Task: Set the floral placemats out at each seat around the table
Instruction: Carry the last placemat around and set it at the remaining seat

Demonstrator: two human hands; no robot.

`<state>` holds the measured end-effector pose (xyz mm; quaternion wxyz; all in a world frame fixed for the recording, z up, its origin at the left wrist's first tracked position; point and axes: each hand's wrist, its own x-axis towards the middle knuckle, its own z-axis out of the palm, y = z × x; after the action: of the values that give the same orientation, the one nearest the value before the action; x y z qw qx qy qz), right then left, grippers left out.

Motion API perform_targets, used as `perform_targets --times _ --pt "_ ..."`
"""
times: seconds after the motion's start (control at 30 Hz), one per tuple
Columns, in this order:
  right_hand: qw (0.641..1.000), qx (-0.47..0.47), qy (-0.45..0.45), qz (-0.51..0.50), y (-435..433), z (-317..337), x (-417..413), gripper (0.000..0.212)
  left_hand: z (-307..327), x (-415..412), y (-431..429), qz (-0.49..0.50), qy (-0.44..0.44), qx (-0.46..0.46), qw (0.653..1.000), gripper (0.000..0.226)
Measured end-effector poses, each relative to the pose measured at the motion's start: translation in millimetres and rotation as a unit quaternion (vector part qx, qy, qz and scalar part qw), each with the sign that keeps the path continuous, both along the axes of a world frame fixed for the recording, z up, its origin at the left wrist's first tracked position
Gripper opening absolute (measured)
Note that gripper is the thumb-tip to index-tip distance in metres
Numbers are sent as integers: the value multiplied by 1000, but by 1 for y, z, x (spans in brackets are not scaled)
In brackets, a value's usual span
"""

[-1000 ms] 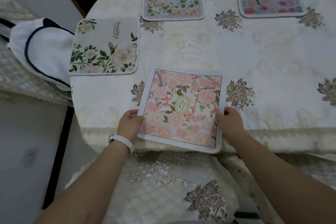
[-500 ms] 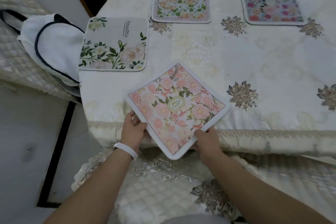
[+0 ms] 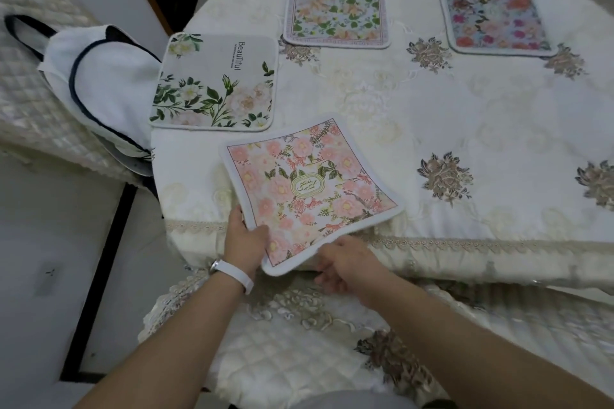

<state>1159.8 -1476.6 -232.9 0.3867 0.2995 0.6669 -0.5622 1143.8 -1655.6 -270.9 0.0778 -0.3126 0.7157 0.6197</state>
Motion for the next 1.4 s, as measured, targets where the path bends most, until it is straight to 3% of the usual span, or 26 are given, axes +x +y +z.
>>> perform_targets --times 0.23,0.33,0.63,0.77,0.97,1.07,1.27,1.4 --pt "986 -28 -23 165 12 30 -27 25 -8 -9 -18 6 -6 41 999 43" --pt "986 -34 10 163 20 22 -27 20 -12 -16 -24 -1 -12 60 998 45" --pt "983 89 142 71 61 -13 -47 9 -21 -22 -25 -65 -19 26 997 54" --pt "950 174 226 130 69 -12 -70 12 -18 -38 -27 -154 -49 5 987 39" --pt "893 265 287 224 85 -34 -112 46 -10 -83 -23 -340 -83 -33 936 68" --pt "867 295 301 265 85 -45 -131 56 -6 -96 -18 -391 -94 -54 914 66" --pt "841 336 297 303 79 -58 -163 73 -7 -93 -14 -395 -104 -52 911 69" --pt "841 320 302 316 81 -63 -176 71 -8 -83 -18 -355 -93 -23 930 55"
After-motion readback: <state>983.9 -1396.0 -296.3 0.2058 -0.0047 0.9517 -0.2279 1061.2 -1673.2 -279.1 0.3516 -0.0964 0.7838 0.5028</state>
